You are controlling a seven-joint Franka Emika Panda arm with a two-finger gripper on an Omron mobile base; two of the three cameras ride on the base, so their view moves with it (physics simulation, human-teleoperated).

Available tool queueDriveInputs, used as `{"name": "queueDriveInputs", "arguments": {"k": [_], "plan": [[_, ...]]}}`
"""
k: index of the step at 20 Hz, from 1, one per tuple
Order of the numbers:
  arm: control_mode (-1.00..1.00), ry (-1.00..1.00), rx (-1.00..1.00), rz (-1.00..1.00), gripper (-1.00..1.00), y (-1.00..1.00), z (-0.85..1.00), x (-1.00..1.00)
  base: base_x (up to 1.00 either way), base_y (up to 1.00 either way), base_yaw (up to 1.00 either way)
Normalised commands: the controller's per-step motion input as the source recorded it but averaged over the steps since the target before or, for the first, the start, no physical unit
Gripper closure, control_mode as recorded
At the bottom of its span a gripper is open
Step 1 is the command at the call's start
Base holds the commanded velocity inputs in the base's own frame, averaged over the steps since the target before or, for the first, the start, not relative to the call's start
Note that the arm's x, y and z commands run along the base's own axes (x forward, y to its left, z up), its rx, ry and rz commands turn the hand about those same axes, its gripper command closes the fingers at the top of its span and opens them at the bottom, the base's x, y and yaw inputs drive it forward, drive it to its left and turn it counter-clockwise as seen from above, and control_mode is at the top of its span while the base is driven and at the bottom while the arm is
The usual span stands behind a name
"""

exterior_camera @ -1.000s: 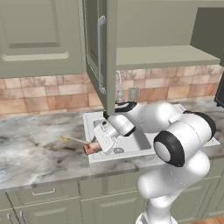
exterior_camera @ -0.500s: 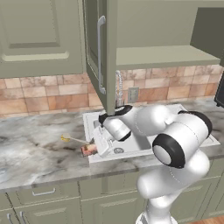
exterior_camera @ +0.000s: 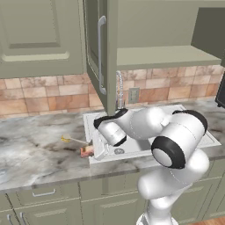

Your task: Locate and retrieve the dish brush and bar soap from the cabinet. Place them next to the sink.

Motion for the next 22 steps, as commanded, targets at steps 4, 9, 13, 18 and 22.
{"name": "queueDriveInputs", "arguments": {"k": [4, 9, 13, 18, 22], "plan": [[-1.00, -0.06, -0.03, -0.09, 1.00, 0.04, -0.09, 0.06, 0.00, 0.00, 0.00], [-1.00, 0.00, -0.01, -0.03, 1.00, 0.09, -0.02, 0.11, 0.00, 0.00, 0.00], [-1.00, 0.04, 0.00, 0.00, 1.00, 0.14, 0.00, 0.08, 0.00, 0.00, 0.00], [-1.00, 0.01, 0.00, 0.00, 1.00, 0.11, 0.00, 0.04, 0.00, 0.00, 0.00], [-1.00, 0.00, 0.00, 0.00, 1.00, 0.14, 0.00, 0.04, 0.00, 0.00, 0.00]]}}
